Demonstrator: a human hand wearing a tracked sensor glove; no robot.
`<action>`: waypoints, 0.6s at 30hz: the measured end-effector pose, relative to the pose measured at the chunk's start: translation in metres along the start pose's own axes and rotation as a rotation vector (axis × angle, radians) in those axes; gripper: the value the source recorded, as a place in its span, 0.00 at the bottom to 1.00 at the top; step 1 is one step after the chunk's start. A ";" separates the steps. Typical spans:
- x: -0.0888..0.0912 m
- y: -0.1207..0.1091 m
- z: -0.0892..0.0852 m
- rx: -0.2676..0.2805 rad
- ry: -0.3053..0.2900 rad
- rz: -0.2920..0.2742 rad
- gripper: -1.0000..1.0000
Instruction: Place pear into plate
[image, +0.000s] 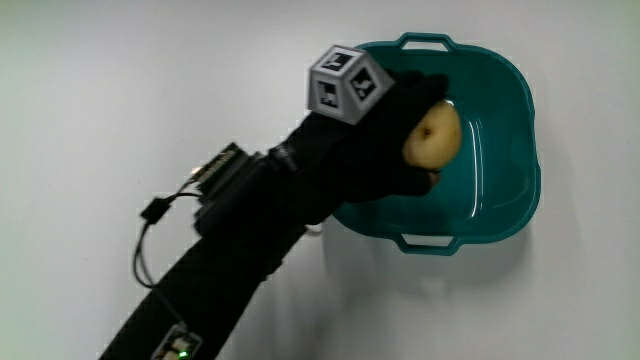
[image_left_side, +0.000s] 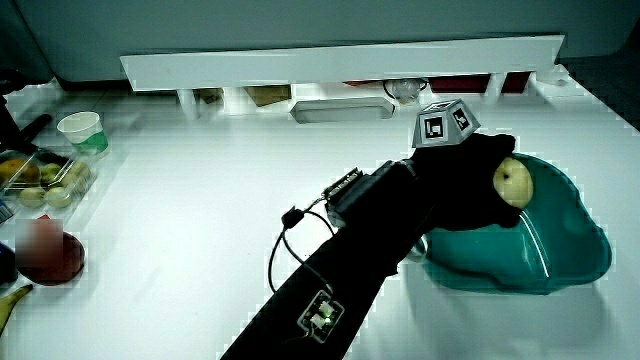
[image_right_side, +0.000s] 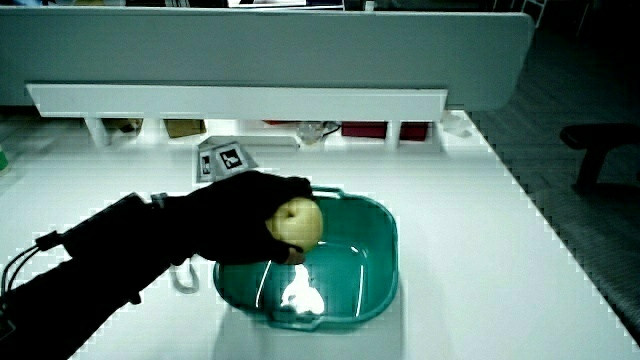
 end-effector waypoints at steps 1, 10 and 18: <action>0.004 0.002 0.000 -0.005 0.063 0.003 0.50; 0.005 0.014 -0.020 -0.019 0.150 0.074 0.50; -0.003 0.030 -0.044 -0.144 0.182 0.149 0.50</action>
